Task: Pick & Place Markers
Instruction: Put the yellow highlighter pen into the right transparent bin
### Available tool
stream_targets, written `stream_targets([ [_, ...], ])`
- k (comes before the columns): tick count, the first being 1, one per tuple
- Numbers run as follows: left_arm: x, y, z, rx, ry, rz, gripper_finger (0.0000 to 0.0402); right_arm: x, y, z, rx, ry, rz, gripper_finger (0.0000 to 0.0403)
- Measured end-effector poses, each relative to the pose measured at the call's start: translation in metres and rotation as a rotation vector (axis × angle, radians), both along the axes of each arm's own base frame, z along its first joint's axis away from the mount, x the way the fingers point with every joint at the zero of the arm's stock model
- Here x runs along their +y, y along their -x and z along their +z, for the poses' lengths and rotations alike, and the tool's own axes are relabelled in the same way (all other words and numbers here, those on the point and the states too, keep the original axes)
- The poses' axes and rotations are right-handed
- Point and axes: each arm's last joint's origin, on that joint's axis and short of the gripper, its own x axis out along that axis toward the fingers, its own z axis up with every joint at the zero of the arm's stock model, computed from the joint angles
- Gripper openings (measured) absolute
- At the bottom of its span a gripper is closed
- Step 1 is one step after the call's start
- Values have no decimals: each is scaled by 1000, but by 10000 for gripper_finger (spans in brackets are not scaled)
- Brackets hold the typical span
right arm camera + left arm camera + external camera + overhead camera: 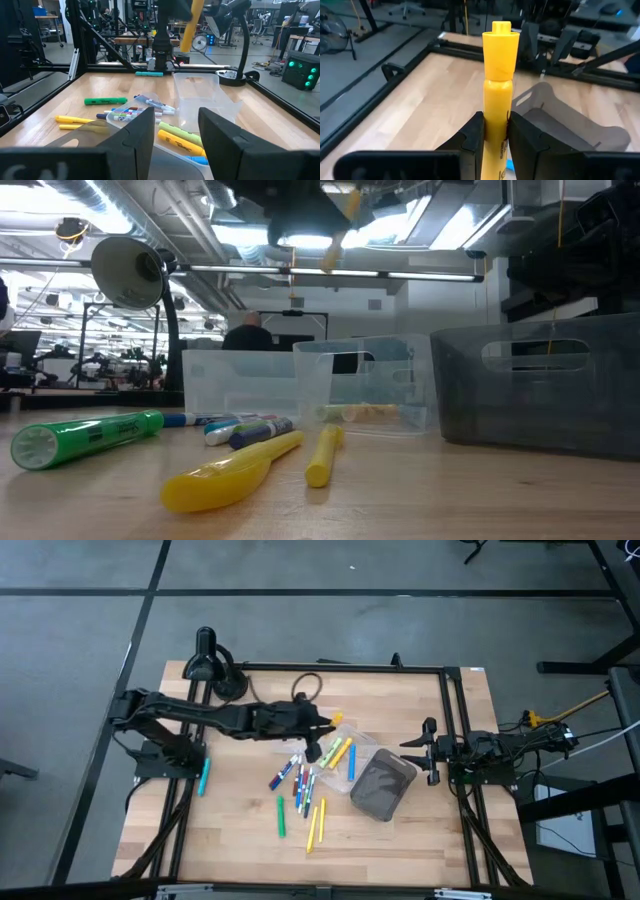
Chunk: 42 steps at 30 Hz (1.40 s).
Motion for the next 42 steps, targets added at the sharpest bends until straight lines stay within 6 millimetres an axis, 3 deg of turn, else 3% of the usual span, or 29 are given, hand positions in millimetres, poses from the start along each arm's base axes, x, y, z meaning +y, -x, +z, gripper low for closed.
stream_targets([
  [12,0,-59,-22,171,-14,-61,63,0,0,0,0,0,0,152],
  [19,0,-83,-50,246,46,-125,63,0,0,0,0,0,0,152],
  [27,-2,-92,-81,320,137,-135,64,0,0,0,0,0,0,152],
  [42,-3,-91,-93,368,225,-67,67,0,0,0,0,0,0,152],
])
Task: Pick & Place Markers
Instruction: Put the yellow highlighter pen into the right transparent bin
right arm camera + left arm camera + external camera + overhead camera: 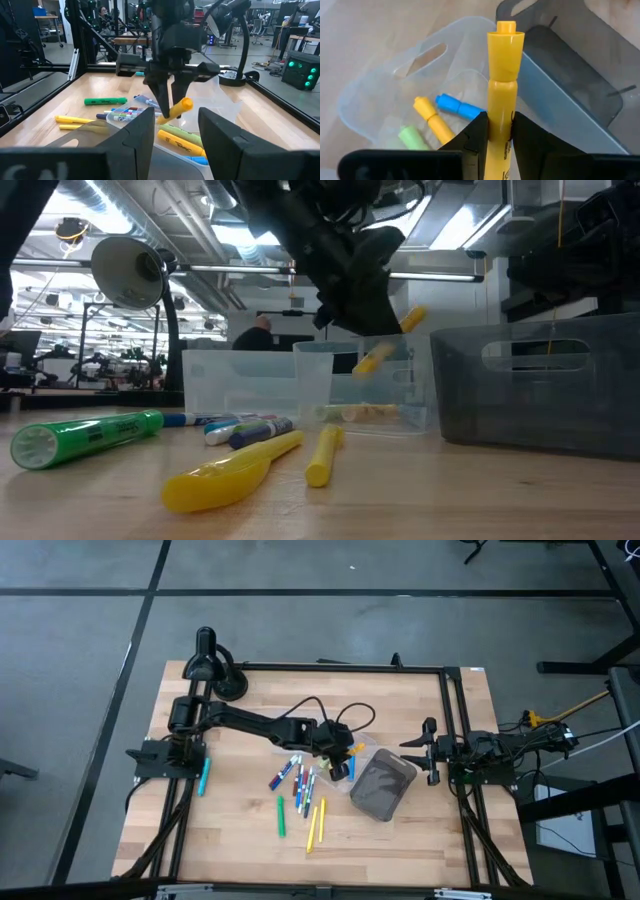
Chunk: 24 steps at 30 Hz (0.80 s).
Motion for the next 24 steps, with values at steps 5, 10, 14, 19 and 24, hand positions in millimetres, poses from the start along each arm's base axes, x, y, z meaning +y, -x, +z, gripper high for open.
stream_targets([
  [5,2,-5,-11,-8,40,110,67,0,0,0,0,0,-1,152],
  [10,6,-5,-23,24,49,203,67,0,0,0,0,0,1,152],
  [14,7,-4,-25,43,56,236,67,0,0,0,0,0,1,152],
  [19,7,-3,-25,45,59,252,67,0,0,0,0,0,0,152],
  [24,6,-4,-25,44,78,237,68,0,0,0,0,0,0,152],
])
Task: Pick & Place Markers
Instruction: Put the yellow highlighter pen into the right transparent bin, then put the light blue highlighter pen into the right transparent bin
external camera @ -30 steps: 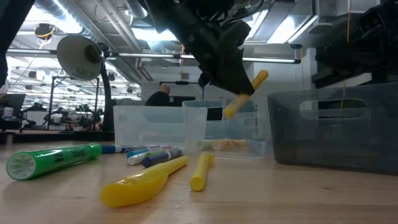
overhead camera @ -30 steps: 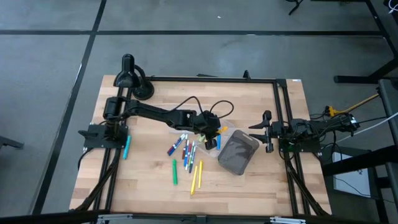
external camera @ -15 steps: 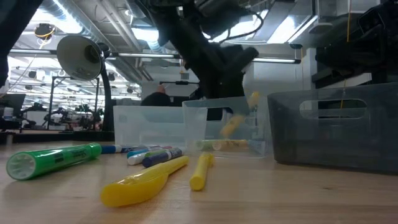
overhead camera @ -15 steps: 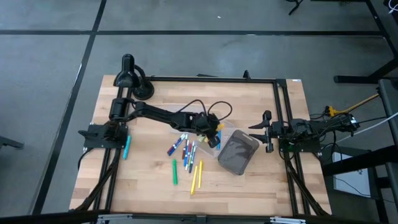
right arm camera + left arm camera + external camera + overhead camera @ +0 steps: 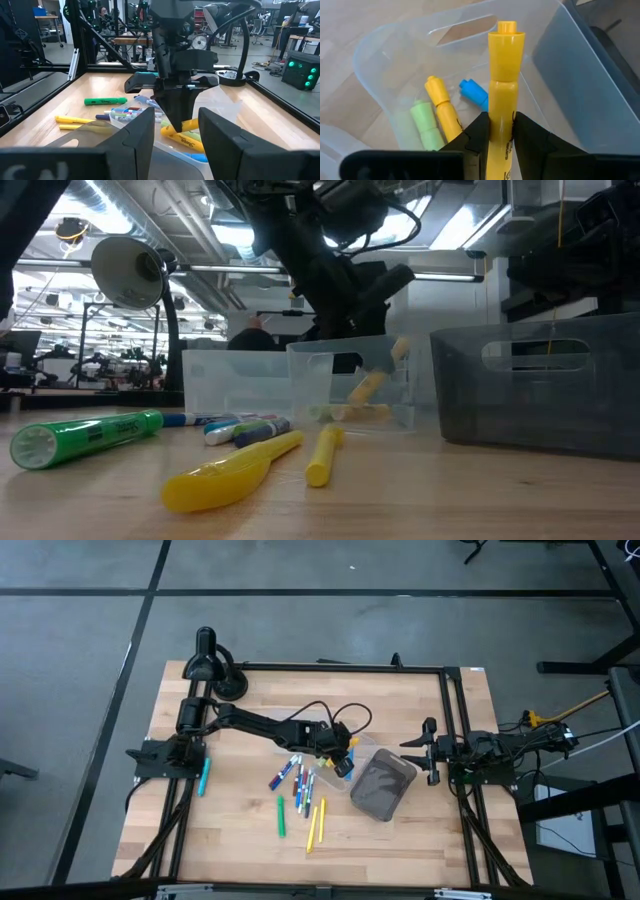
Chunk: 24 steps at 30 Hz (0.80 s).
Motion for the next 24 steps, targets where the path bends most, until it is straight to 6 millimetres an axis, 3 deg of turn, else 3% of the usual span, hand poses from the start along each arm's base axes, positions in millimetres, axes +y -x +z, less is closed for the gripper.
stream_targets([
  [9,0,0,0,-6,1,-1,70,0,0,0,0,0,0,152],
  [24,0,-2,2,-22,-28,-33,109,0,0,0,0,0,0,152],
])
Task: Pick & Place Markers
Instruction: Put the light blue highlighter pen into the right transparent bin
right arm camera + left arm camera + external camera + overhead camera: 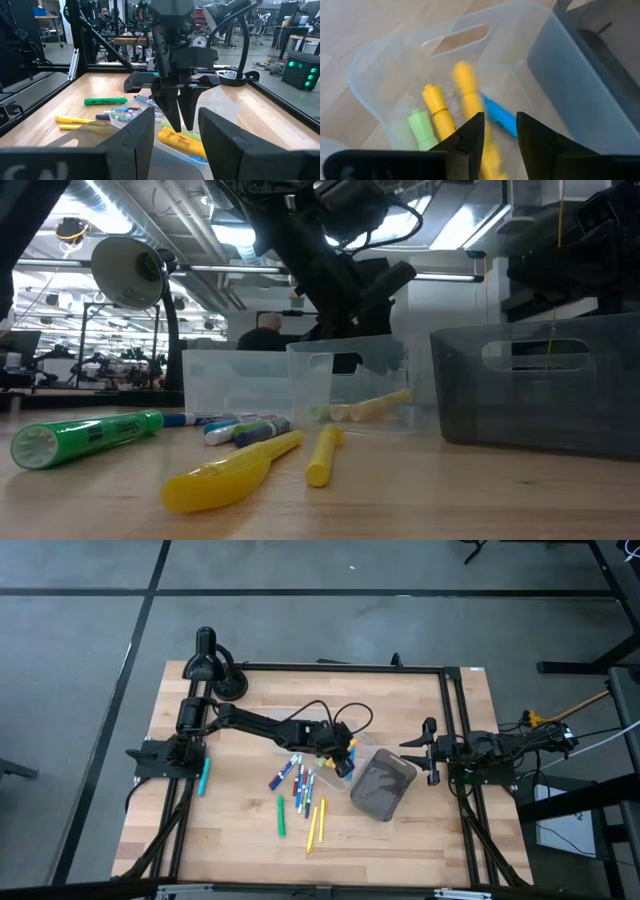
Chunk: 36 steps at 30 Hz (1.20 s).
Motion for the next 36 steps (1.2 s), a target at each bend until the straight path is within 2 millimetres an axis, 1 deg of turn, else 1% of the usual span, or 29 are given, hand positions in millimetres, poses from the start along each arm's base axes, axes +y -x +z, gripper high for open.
stream_targets([
  [3,0,-2,2,-27,-11,-11,111,0,0,0,0,0,0,152],
  [7,0,-2,6,-25,-60,-84,108,0,0,0,0,0,0,152],
  [14,-2,5,30,-59,-80,-111,100,0,0,0,0,0,0,152],
  [17,-6,12,44,-62,-89,-129,100,0,0,0,0,0,0,152],
  [24,-24,33,78,-66,-114,-199,98,0,0,0,0,0,0,152],
  [30,-46,61,105,-23,-94,-235,98,0,0,0,0,0,0,152],
  [33,-57,76,114,9,-96,-220,95,0,0,0,0,0,0,152],
  [36,-67,88,116,62,-94,-203,93,0,0,0,0,0,0,152],
])
